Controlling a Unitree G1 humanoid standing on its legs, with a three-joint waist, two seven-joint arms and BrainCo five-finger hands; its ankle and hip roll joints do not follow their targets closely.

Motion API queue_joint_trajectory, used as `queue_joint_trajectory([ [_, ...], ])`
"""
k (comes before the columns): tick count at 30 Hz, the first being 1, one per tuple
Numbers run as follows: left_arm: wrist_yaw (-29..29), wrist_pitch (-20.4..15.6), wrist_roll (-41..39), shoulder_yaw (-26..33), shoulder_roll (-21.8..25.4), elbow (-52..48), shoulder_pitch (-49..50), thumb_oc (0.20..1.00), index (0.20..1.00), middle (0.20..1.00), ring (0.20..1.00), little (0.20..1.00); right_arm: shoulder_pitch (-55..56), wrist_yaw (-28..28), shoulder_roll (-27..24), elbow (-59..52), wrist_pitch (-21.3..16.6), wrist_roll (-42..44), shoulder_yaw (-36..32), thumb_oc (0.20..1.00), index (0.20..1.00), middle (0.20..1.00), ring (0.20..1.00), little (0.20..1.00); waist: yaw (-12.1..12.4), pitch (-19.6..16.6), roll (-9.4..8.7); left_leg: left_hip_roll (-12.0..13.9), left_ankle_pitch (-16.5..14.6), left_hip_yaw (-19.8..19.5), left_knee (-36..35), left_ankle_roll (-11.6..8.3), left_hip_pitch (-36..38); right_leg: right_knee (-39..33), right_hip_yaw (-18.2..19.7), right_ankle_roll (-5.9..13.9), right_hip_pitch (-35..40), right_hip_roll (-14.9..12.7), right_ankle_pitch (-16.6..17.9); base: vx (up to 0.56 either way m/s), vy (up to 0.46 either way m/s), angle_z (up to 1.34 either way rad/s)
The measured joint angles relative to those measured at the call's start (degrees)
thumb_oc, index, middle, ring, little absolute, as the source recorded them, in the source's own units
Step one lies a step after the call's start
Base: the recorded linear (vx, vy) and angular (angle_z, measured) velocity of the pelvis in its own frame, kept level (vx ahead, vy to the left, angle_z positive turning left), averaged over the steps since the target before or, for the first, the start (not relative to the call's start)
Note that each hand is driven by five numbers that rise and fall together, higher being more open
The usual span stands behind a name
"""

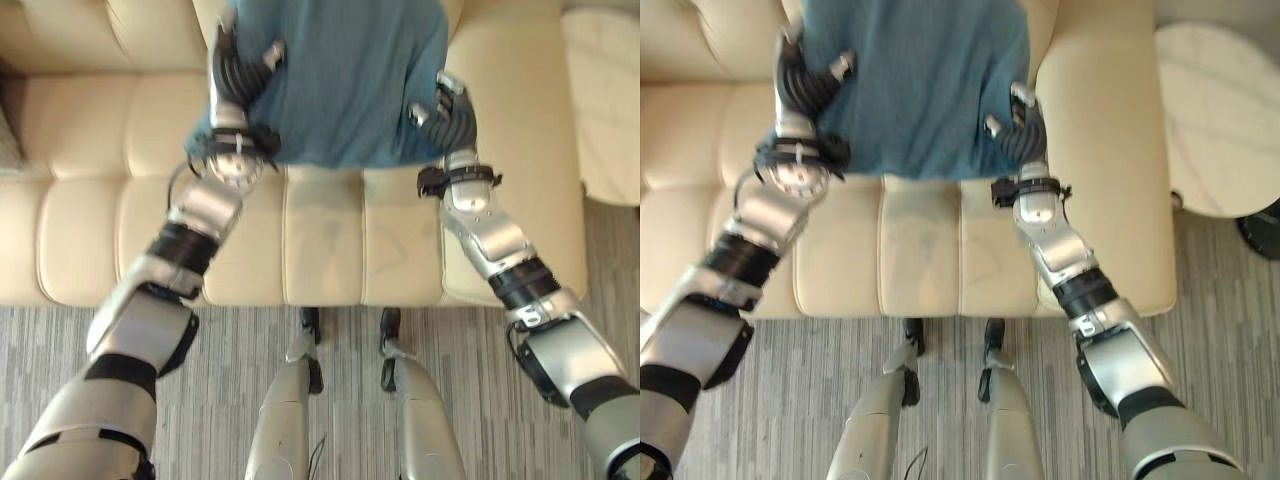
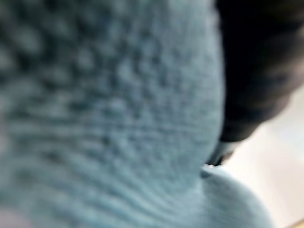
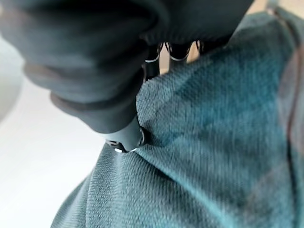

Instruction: Pick up all the scattered cushions and arrange them neatly on the sofa.

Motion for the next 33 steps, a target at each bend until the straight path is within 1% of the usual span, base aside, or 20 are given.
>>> queue_joint_trajectory([
  [2, 0.15, 0.92, 0.34, -3.34, -0.5, 5.99, -3.77, 0.2, 0.2, 0.2, 0.2, 0.2, -3.25, -0.41, -0.22, 3.8, 0.03, -0.04, 2.82, 1.0, 1.0, 1.0, 1.0, 1.0, -0.57, 0.93, -0.14, 0.13, 0.72, -0.23, 0.1, 0.95, -2.48, 1.46, 0.02, -0.14, -3.07, 0.17, 0.46, -0.02, -0.006, 0.02],
  [3, 0.33, 1.15, 0.35, -3.54, -0.82, 6.58, -3.7, 0.332, 0.332, 0.332, 0.332, 0.332, -3.34, -0.58, -0.19, 3.84, -0.02, -0.06, 3.07, 1.0, 1.0, 1.0, 1.0, 1.0, -0.76, 1.76, -0.33, 0.1, 1.27, -0.21, 0.09, 1.71, -3.23, 2.46, 0.01, -0.38, -4.22, 0.07, -0.01, -0.02, 0.003, 0.06],
  [4, 0.35, 1.2, 0.45, -4.34, -0.42, 7.79, -4.15, 0.871, 0.871, 0.871, 0.871, 0.871, -3.54, -0.79, -0.41, 4.17, -0.11, -0.08, 3.2, 1.0, 1.0, 1.0, 1.0, 1.0, -0.87, 2.23, -0.35, 0.11, 1.27, -0.43, 0.3, 1.71, -3.75, 2.83, 0.0, -0.39, -4.77, 0.1, -0.18, -0.03, 0.018, 0.05],
  [5, -0.46, 1.61, 0.59, -7.29, 0.07, 11.54, -4.83, 1.0, 1.0, 1.0, 1.0, 1.0, -4.78, -1.05, -0.64, 6.76, -0.18, -0.07, 5.7, 1.0, 1.0, 1.0, 1.0, 1.0, -1.32, 2.72, -0.33, 0.25, 1.28, -1.2, 0.36, 1.72, -5.47, 3.21, 0.0, -0.51, -6.62, 0.37, -0.27, 0.0, 0.0, 0.0],
  [6, -0.76, 2.39, 0.61, -7.33, 0.65, 12.55, -4.84, 1.0, 1.0, 1.0, 1.0, 1.0, -4.78, -1.05, -0.65, 7.82, -0.21, -0.06, 5.31, 1.0, 1.0, 1.0, 1.0, 1.0, -1.39, 4.29, -0.38, 0.35, 1.28, -1.54, 0.42, 1.72, -5.66, 3.79, 0.07, -0.74, -7.04, 0.45, -0.44, 0.0, 0.0, 0.0],
  [8, -0.73, 2.43, 0.6, -6.97, 1.47, 12.55, -5.23, 1.0, 1.0, 1.0, 1.0, 1.0, -5.0, -1.04, -0.66, 7.82, -0.49, -0.05, 5.07, 1.0, 1.0, 1.0, 1.0, 1.0, -1.36, 5.41, -0.44, 0.38, 1.29, -1.81, 0.48, 1.71, -5.31, 3.99, 0.16, -0.78, -6.85, 0.48, -0.46, 0.0, 0.0, 0.0],
  [9, -1.43, 2.84, 0.45, -5.22, 1.37, 13.38, -5.54, 1.0, 1.0, 1.0, 1.0, 1.0, -5.06, -0.88, 0.38, 9.26, -0.83, 0.03, 4.79, 1.0, 1.0, 1.0, 1.0, 1.0, -1.58, 6.99, -0.49, 0.32, 1.29, -2.59, 0.5, 1.71, -2.75, 4.59, 0.24, -0.83, -4.57, 0.43, -0.51, -0.02, 0.016, 0.04],
  [12, -4.02, 2.83, -2.89, -3.64, -0.82, 17.09, -5.21, 1.0, 1.0, 1.0, 1.0, 1.0, -4.95, 0.0, 2.24, 12.73, -0.61, 0.55, 4.55, 1.0, 1.0, 1.0, 1.0, 1.0, -1.68, 6.83, -0.58, 0.26, 1.27, -2.86, 0.48, 1.69, 0.16, 4.6, 0.22, -0.91, -1.54, 0.41, -0.62, 0.0, 0.007, 0.02],
  [15, -7.8, 2.84, -11.0, 1.2, -1.9, 17.28, -4.54, 1.0, 1.0, 1.0, 1.0, 1.0, -4.85, 0.64, 3.96, 12.61, 0.63, 2.39, 2.24, 1.0, 1.0, 1.0, 1.0, 1.0, -1.7, 6.81, -0.63, 0.04, 1.17, -2.84, 0.41, 1.55, 1.64, 4.55, 1.25, -0.8, -0.15, 0.5, -1.08, 0.01, 0.007, -0.02],
  [17, -9.72, 2.81, -15.79, 4.75, -2.62, 16.79, -1.54, 1.0, 1.0, 1.0, 1.0, 1.0, -2.36, 1.45, 6.18, 12.54, 0.79, 2.48, 0.77, 1.0, 1.0, 1.0, 1.0, 1.0, -1.91, 6.89, -0.69, 0.13, 0.78, -2.83, -0.4, 1.12, 4.9, 3.13, 1.29, -0.74, 3.24, 0.71, -0.78, 0.02, 0.015, -0.09],
  [19, -10.5, 2.49, -18.01, 6.04, -2.73, 12.83, 3.0, 1.0, 1.0, 1.0, 1.0, 1.0, 1.66, 1.61, 7.36, 11.3, 0.71, 2.94, -0.08, 1.0, 1.0, 1.0, 1.0, 1.0, -1.95, 5.97, -0.74, 0.12, 0.28, -2.81, -1.43, 1.08, 7.84, 1.4, 1.36, -0.54, 6.2, 0.82, -1.51, 0.01, 0.026, -0.1],
  [20, -10.57, 1.61, -18.12, 6.51, -3.2, 10.82, 5.75, 1.0, 1.0, 1.0, 1.0, 1.0, 4.52, 1.69, 7.52, 10.43, 0.7, 3.08, 0.06, 1.0, 1.0, 1.0, 1.0, 1.0, -1.83, 3.32, -0.59, 0.05, 0.14, -2.85, -1.77, 0.91, 7.43, 1.02, 1.39, -0.46, 5.74, 0.79, -1.51, -0.02, 0.04, -0.07],
  [21, -10.7, 1.42, -18.3, 7.46, -3.13, 7.19, 8.4, 1.0, 1.0, 1.0, 1.0, 1.0, 7.75, 1.92, 7.69, 8.32, 0.67, 3.14, -0.59, 1.0, 1.0, 1.0, 1.0, 1.0, -1.71, 2.05, -0.61, -0.01, -0.02, -2.93, -2.17, 0.65, 7.83, 0.42, 1.16, -0.29, 6.43, 0.83, -1.34, 0.0, 0.04, -0.06],
  [22, -10.82, 0.46, -18.28, 9.62, -2.71, -0.16, 13.4, 1.0, 1.0, 1.0, 1.0, 1.0, 12.23, 2.25, 7.82, 3.28, 0.34, 3.13, -2.6, 1.0, 1.0, 1.0, 1.0, 1.0, -1.7, 2.05, -0.62, 0.05, 0.11, -2.98, -2.36, 0.5, 9.41, -0.3, 0.97, 0.09, 8.32, 0.87, -0.67, 0.12, 0.047, -0.03],
  [23, -10.95, -0.62, -18.12, 10.54, -2.94, -4.27, 18.87, 1.0, 1.0, 1.0, 1.0, 1.0, 18.31, 2.59, 7.71, 0.56, 0.34, 3.1, -2.93, 1.0, 1.0, 1.0, 1.0, 1.0, -1.44, 1.71, -0.57, -0.08, -0.37, -2.97, -2.88, 0.61, 12.91, -1.52, 0.96, 0.07, 12.14, 0.8, -1.13, 0.18, 0.06, -0.02],
  [26, -10.73, -1.09, -17.95, 14.44, -2.93, -14.13, 28.06, 1.0, 1.0, 1.0, 1.0, 1.0, 26.14, 3.73, 7.25, -6.15, 0.55, 2.73, -5.6, 1.0, 1.0, 1.0, 1.0, 1.0, -1.06, 1.29, -0.4, -0.37, -0.38, -2.86, -5.19, 0.62, 17.48, -4.08, 0.83, 0.46, 16.81, 0.8, -0.8, 0.15, 0.056, 0.02],
  [27, -10.97, -1.94, -17.79, 16.3, -3.62, -20.55, 37.46, 1.0, 1.0, 1.0, 1.0, 1.0, 33.41, 5.41, 7.06, -9.92, 0.65, 2.15, -8.57, 1.0, 1.0, 1.0, 1.0, 1.0, -0.99, 0.45, -0.2, -0.54, -0.58, -2.9, -6.78, 0.86, 21.76, -6.54, -0.27, 1.12, 21.85, 0.58, -0.39, 0.22, 0.093, 0.11],
  [31, -12.13, -1.63, -17.62, 18.93, -7.6, -23.5, 53.48, 1.0, 1.0, 1.0, 1.0, 1.0, 45.58, 7.28, 6.98, -10.58, 1.03, 2.0, -12.09, 1.0, 1.0, 1.0, 1.0, 1.0, -0.18, -5.47, -0.16, -0.93, -1.22, -2.86, -9.94, 0.67, 27.24, -12.24, -0.77, 1.68, 28.45, 0.78, 0.13, 0.16, 0.098, 0.04],
  [32, -14.88, -1.14, -17.42, 22.0, -9.36, -28.87, 62.86, 1.0, 1.0, 1.0, 1.0, 1.0, 51.57, 9.93, 7.78, -13.53, 1.95, 0.65, -15.51, 1.0, 1.0, 1.0, 1.0, 1.0, -0.36, -6.05, -0.03, -1.34, -1.02, -2.95, -11.77, 0.52, 31.85, -16.58, -1.58, 1.93, 34.59, 0.72, 1.91, 0.09, 0.118, 0.03],
  [33, -15.4, -0.79, -17.43, 21.98, -9.81, -28.72, 65.33, 1.0, 1.0, 1.0, 1.0, 1.0, 53.22, 10.15, 7.45, -12.66, 2.49, 0.04, -15.67, 1.0, 1.0, 1.0, 1.0, 1.0, -0.21, -7.27, -0.09, -1.54, -1.25, -2.83, -11.78, 0.67, 32.97, -18.33, -1.59, 1.98, 36.37, 0.64, 2.22, 0.08, 0.112, 0.06],
])
